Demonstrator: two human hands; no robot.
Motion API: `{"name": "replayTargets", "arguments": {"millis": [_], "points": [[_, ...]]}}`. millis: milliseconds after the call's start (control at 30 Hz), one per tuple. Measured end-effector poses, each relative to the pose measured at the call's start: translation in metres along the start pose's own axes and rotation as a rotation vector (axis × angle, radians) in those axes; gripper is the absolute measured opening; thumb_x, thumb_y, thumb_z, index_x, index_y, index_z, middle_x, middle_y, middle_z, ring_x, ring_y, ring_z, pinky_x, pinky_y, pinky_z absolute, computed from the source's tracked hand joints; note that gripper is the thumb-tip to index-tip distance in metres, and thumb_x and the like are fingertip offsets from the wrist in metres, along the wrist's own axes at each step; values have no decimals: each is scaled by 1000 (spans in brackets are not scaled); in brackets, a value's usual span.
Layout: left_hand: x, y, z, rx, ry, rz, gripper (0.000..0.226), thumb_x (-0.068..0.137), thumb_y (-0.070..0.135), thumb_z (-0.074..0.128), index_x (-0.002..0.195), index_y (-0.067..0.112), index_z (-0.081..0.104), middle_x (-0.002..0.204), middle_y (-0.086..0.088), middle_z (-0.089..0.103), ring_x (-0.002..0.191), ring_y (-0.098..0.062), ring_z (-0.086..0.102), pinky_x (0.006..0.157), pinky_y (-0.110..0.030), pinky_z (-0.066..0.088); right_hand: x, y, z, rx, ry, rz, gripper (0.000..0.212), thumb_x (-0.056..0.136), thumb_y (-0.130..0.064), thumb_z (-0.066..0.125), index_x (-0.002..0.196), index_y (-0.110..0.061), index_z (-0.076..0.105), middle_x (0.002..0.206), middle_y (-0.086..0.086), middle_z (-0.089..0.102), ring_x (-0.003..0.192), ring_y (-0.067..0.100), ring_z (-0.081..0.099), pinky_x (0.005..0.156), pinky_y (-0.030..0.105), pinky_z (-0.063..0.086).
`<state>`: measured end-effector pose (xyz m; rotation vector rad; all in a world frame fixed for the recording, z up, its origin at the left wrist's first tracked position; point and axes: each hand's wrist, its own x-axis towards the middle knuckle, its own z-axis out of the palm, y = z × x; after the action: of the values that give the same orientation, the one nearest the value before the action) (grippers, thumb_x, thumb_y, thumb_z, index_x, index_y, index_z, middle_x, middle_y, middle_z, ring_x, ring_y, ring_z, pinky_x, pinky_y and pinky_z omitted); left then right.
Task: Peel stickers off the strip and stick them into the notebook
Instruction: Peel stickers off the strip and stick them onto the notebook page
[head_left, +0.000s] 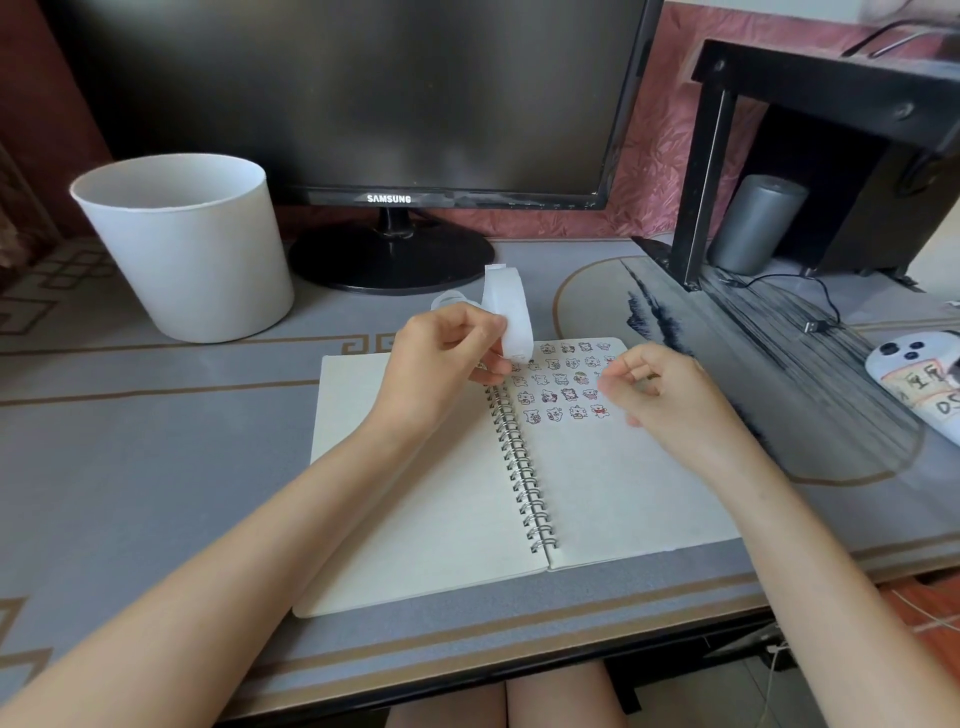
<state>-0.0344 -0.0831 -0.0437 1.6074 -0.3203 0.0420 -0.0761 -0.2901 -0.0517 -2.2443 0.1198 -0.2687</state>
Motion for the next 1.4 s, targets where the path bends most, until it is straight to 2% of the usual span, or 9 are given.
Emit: {"name": "replayTargets", "arguments": {"millis": [133, 267, 467, 667, 867, 967, 1133, 1267, 1400], "points": [[0, 1, 0, -22, 0, 13, 23, 96, 12, 54, 76, 5, 60, 64, 3, 61, 59, -11, 64, 62, -27, 58, -3, -32, 7, 131, 5, -185, 10, 81, -29, 71, 85, -29, 62, 87, -10, 68, 83, 12, 63, 77, 26, 47], [0, 2, -1, -43, 2, 23, 19, 97, 11, 53, 81, 3, 61, 70, -2, 60, 59, -12, 64, 62, -27, 58, 0, -45, 24, 91, 38, -329, 18, 77, -26, 75, 90, -28, 63, 86, -12, 69, 91, 6, 58, 70, 14, 33], [0, 2, 0, -43, -5, 29, 22, 97, 13, 53, 78, 3, 60, 67, 2, 59, 59, -12, 65, 61, -26, 57, 3, -46, 33, 161, 61, -325, 11, 79, -14, 73, 83, -21, 67, 73, -14, 65, 73, -1, 56, 65, 9, 36], [0, 1, 0, -3, -49, 18, 22, 95, 16, 57, 85, -1, 68, 76, -4, 65, 69, -11, 65, 64, -25, 57, 5, -44, 32, 290, 71, -292, 12, 81, -10, 71, 85, -20, 70, 81, -8, 69, 82, 16, 62, 76, 38, 49], [0, -3, 0, 40, -73, 14, 13, 91, 12, 63, 88, 1, 70, 77, -12, 68, 71, -11, 64, 69, -23, 56, 4, -41, 32, 301, 73, -294, 13, 81, -10, 72, 84, -22, 71, 81, -8, 71, 81, 16, 64, 81, 42, 52], [-1, -2, 1, 19, -62, 7, 11, 90, 11, 64, 88, 3, 71, 72, -8, 68, 68, -10, 66, 71, -24, 57, 4, -40, 33, 294, 75, -296, 11, 80, -9, 72, 85, -19, 71, 78, -9, 70, 74, 11, 61, 74, 36, 52], [-1, 1, 1, -22, -52, -10, 11, 90, 9, 64, 86, 2, 71, 69, -5, 69, 66, -8, 66, 67, -19, 56, 1, -42, 35, 269, 93, -304, 8, 79, -9, 74, 85, -14, 71, 65, -20, 63, 54, -3, 52, 56, 10, 38], [-2, 2, 0, -34, -55, -15, 12, 90, 9, 63, 87, 0, 71, 65, 0, 70, 65, -7, 67, 67, -19, 56, 0, -43, 35, 223, 114, -314, 5, 80, -10, 73, 82, -12, 70, 60, -25, 59, 51, -4, 51, 50, 6, 33], [-2, 2, 1, -27, -53, -24, 11, 90, 10, 64, 85, 3, 71, 64, 1, 69, 65, -7, 66, 68, -19, 56, 2, -43, 35, 266, 112, -306, 10, 79, -9, 74, 85, -16, 69, 69, -17, 64, 59, -2, 54, 59, 11, 41]]}}
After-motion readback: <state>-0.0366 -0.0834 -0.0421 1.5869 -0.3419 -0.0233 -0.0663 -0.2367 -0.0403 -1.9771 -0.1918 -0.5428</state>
